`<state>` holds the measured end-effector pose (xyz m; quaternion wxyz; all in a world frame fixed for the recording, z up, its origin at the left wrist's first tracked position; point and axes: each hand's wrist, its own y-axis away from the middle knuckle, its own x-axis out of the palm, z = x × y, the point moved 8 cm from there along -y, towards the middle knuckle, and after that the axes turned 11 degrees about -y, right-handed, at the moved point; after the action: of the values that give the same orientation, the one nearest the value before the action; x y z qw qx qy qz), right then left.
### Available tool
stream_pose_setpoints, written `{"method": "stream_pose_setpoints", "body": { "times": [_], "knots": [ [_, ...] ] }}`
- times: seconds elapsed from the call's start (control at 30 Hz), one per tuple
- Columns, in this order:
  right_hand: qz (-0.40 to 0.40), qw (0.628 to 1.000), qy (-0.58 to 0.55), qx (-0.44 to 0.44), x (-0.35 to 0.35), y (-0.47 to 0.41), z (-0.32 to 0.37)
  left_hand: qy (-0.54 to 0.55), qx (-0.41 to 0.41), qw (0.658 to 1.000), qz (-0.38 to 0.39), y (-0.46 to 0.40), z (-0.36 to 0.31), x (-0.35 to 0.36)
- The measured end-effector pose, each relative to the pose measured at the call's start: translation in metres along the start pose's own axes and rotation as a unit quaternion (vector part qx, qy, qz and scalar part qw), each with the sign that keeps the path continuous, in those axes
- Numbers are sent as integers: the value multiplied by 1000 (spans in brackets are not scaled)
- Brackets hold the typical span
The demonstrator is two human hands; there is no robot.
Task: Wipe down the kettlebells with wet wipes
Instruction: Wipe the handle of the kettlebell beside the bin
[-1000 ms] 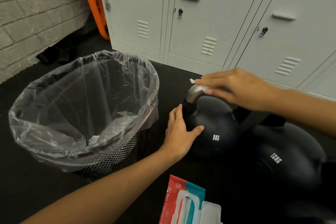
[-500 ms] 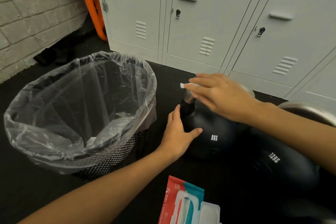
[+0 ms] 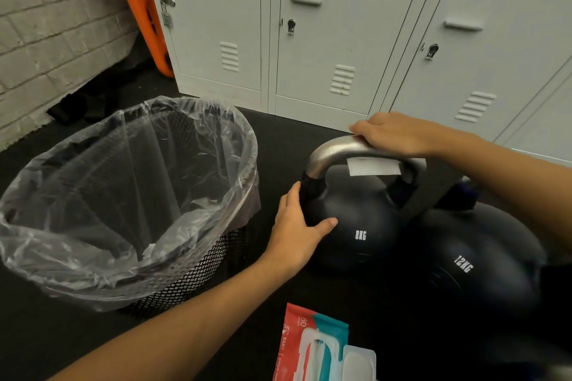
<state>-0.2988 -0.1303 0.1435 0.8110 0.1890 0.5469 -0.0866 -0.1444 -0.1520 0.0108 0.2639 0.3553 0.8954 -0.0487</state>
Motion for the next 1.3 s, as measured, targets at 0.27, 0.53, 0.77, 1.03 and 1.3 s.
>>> {"method": "stream_pose_setpoints", "body": {
  "times": [0.27, 0.53, 0.77, 1.03, 1.3],
  "knots": [
    [97, 975, 180, -86, 38, -28, 67, 4, 0, 1000, -19, -4, 4, -1],
    [-100, 852, 319, -403, 44, 26, 52, 18, 1, 999, -31, -5, 6, -1],
    [-146, 865, 241, -416, 6, 41, 20, 24, -2, 1000, -19, -4, 6, -2],
    [-65, 893, 238, -377, 46, 5, 72, 29, -6, 999, -22, -5, 6, -2],
    [-18, 810, 378, -449, 69, 15, 79, 53, -30, 998, -26, -7, 11, -3]
  ]
}}
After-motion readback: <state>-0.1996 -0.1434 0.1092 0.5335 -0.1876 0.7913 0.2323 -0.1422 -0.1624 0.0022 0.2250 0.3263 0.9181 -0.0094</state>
